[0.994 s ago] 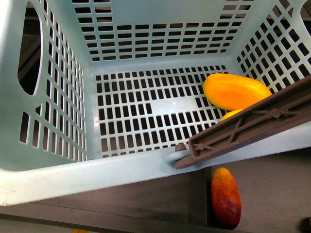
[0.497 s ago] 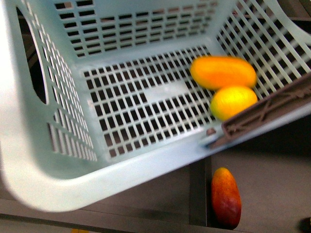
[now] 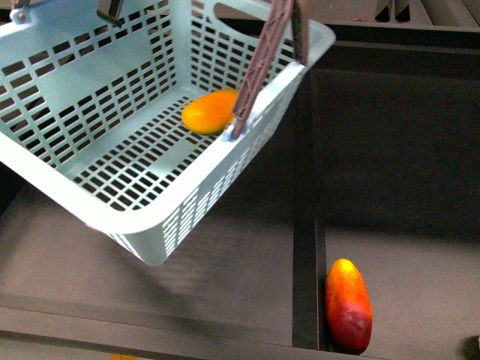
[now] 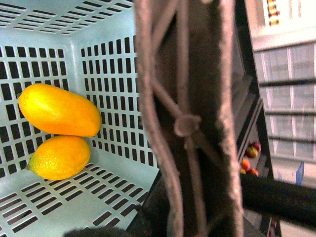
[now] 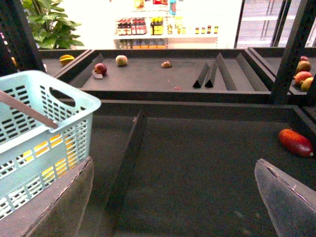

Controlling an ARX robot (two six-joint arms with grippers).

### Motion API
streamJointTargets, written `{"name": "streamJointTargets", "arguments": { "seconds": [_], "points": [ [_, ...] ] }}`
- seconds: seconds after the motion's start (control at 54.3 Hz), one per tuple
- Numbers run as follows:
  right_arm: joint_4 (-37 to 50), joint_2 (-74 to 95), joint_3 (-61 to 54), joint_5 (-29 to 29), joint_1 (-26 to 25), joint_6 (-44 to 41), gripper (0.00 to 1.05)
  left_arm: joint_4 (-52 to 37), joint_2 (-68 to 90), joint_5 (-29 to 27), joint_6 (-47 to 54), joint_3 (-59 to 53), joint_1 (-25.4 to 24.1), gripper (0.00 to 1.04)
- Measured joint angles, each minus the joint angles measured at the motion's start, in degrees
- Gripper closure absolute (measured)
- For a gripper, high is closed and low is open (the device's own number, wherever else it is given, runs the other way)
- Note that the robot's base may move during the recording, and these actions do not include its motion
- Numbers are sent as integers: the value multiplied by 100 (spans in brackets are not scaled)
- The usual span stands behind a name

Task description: Pick lemon and mango into basket

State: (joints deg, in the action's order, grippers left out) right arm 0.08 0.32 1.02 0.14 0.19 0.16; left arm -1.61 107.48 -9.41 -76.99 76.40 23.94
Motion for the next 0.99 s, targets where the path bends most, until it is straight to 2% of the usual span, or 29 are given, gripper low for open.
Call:
{"name": "streamJointTargets", "arguments": {
  "seconds": [0.147,0.258,0.515,0.736,0.883,0.902,0.994],
  "points": [
    [0,0,0,-2,0,0,9,-20,752,-317,-588,621,-538,100],
    [0,0,0,0,0,2,9,-17,1209,-435,-841,1091,-734,100],
    [0,0,0,-2,0,2,9,48,1930,-138,-1233,1589,-780,100],
    [0,0,0,-2,0,0,9,-61,2124,87,-1163,1569,-713,100],
    [0,0,0,-2,0,0,9,-339,1974,127,-1056,1091,-706,100],
    [0,0,0,-2,0,0,9,-383,1923,127,-1060,992,-706,100],
    [0,0,0,-2,0,2,9,-444,1703,35,-1117,688,-708,81]
  ]
}}
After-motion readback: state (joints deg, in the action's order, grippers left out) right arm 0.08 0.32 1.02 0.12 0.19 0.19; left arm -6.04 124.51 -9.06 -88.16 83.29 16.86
